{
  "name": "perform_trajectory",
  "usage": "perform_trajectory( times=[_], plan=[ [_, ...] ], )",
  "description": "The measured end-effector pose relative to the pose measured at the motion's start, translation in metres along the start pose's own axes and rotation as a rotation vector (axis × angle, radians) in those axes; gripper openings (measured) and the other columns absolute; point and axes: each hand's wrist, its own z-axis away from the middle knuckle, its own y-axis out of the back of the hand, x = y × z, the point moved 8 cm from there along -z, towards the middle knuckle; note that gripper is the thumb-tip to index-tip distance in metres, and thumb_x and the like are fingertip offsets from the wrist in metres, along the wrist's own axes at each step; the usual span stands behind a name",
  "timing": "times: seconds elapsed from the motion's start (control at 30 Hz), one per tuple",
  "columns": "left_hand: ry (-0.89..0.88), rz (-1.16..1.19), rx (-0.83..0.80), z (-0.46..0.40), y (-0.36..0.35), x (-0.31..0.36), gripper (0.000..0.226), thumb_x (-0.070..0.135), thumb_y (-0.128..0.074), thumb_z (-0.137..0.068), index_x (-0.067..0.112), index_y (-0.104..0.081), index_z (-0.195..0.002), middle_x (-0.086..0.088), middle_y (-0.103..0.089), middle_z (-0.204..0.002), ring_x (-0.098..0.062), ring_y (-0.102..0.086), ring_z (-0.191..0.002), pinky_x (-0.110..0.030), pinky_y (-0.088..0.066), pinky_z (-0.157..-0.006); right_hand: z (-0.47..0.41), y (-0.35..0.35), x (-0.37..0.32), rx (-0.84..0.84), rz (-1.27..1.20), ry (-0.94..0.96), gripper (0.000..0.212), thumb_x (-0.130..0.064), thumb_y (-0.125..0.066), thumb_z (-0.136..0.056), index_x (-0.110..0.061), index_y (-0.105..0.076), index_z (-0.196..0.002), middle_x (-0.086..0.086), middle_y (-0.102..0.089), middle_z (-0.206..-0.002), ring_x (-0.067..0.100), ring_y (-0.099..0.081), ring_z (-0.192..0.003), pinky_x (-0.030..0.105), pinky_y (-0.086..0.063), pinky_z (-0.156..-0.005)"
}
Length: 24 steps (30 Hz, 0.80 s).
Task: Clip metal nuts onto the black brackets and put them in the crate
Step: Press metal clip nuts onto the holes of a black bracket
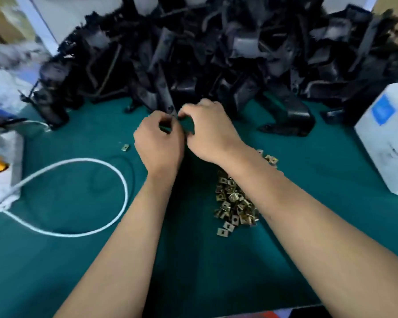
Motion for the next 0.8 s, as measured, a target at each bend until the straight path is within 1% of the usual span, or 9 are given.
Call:
perform_trajectory(
  times=[0.07, 0.17, 0.27, 0.37, 0.5, 0.57, 0.63, 0.7, 0.8],
  plan=[
    [0.166, 0.122, 0.079, -0.004, 0.006, -0.019, 0.012, 0.017, -0.063, -0.09, 0.012, -0.072, -0.083, 0.004, -0.068, -0.079, -0.022, -0.066, -0.083, -0.037, -0.051, -0.082, -0.026, -0.031, -0.008, -0.145, 0.026, -0.021, 0.057, -0.008, -0.058, -0.091, -0.033, -0.055, -0.142, 0.011, -0.042, -0.14, 0.034, -0.033, -0.132, 0.042, -0.045, -0.103],
    [0.279, 0.268, 0.14, -0.005, 0.011, -0.03, 0.01, 0.014, -0.063, -0.088, 0.015, -0.071, -0.083, 0.006, -0.067, -0.076, -0.015, -0.063, -0.077, -0.034, -0.052, -0.082, -0.052, -0.057, -0.005, -0.229, 0.029, -0.09, 0.051, -0.023, -0.056, -0.102, -0.036, -0.047, -0.151, 0.009, -0.031, -0.154, 0.036, -0.026, -0.141, 0.046, -0.032, -0.116],
    [0.368, 0.362, 0.121, -0.012, 0.009, -0.038, 0.008, 0.016, -0.064, -0.088, 0.016, -0.067, -0.081, 0.005, -0.065, -0.072, -0.017, -0.064, -0.072, -0.035, -0.053, -0.077, -0.06, -0.053, -0.004, -0.136, -0.073, -0.068, 0.044, -0.022, -0.066, -0.1, -0.023, -0.059, -0.143, 0.005, -0.047, -0.146, 0.03, -0.044, -0.135, 0.033, -0.035, -0.113],
    [0.495, 0.571, 0.031, -0.018, -0.002, -0.046, 0.014, 0.026, -0.066, -0.094, 0.014, -0.061, -0.09, -0.007, -0.068, -0.089, -0.025, -0.071, -0.076, -0.044, -0.061, -0.075, -0.048, -0.026, 0.002, 0.07, -0.277, -0.09, 0.028, -0.01, -0.071, -0.094, -0.017, -0.076, -0.121, 0.0, -0.07, -0.124, 0.015, -0.064, -0.116, 0.011, -0.041, -0.091],
    [0.525, 0.874, -0.208, -0.022, -0.021, -0.037, 0.058, 0.043, -0.076, -0.091, 0.008, -0.052, -0.13, -0.01, -0.066, -0.106, -0.024, -0.072, -0.089, -0.039, -0.062, -0.086, -0.009, 0.009, -0.023, 0.173, -0.192, 0.264, 0.019, 0.001, -0.071, -0.086, -0.011, -0.08, -0.098, 0.0, -0.067, -0.103, 0.014, -0.064, -0.096, 0.023, -0.051, -0.087],
    [0.475, 0.935, -0.186, -0.024, -0.018, -0.033, 0.062, 0.029, -0.08, -0.09, 0.004, -0.048, -0.137, -0.009, -0.063, -0.111, -0.023, -0.068, -0.095, -0.044, -0.058, -0.098, 0.008, 0.01, -0.034, 0.052, -0.153, 0.392, 0.018, 0.0, -0.075, -0.083, -0.012, -0.08, -0.095, -0.001, -0.069, -0.106, 0.013, -0.065, -0.101, 0.027, -0.051, -0.094],
    [0.431, 0.982, -0.127, -0.027, -0.013, -0.028, 0.039, 0.001, -0.07, -0.094, 0.0, -0.051, -0.127, -0.013, -0.064, -0.101, -0.023, -0.069, -0.08, -0.04, -0.062, -0.083, 0.02, 0.012, -0.036, -0.085, -0.126, 0.425, 0.016, -0.008, -0.08, -0.082, -0.018, -0.081, -0.094, -0.002, -0.07, -0.119, 0.012, -0.064, -0.114, 0.024, -0.047, -0.104],
    [0.431, 1.024, -0.086, -0.03, -0.009, -0.028, 0.027, -0.012, -0.055, -0.095, 0.002, -0.051, -0.118, -0.014, -0.061, -0.09, -0.022, -0.065, -0.063, -0.032, -0.057, -0.062, 0.029, 0.015, -0.03, -0.268, -0.111, 0.353, 0.017, -0.025, -0.087, -0.079, -0.028, -0.079, -0.094, -0.008, -0.068, -0.117, 0.007, -0.064, -0.107, 0.026, -0.051, -0.096],
    [0.569, 1.24, -0.077, -0.031, -0.011, -0.036, 0.024, -0.013, -0.038, -0.097, 0.007, -0.05, -0.105, -0.017, -0.061, -0.091, -0.024, -0.06, -0.064, -0.026, -0.05, -0.058, 0.053, 0.004, -0.017, -0.718, 0.005, 0.215, 0.052, -0.058, -0.089, -0.062, -0.042, -0.069, -0.107, -0.021, -0.06, -0.111, -0.001, -0.057, -0.106, 0.028, -0.051, -0.091]
  ],
)
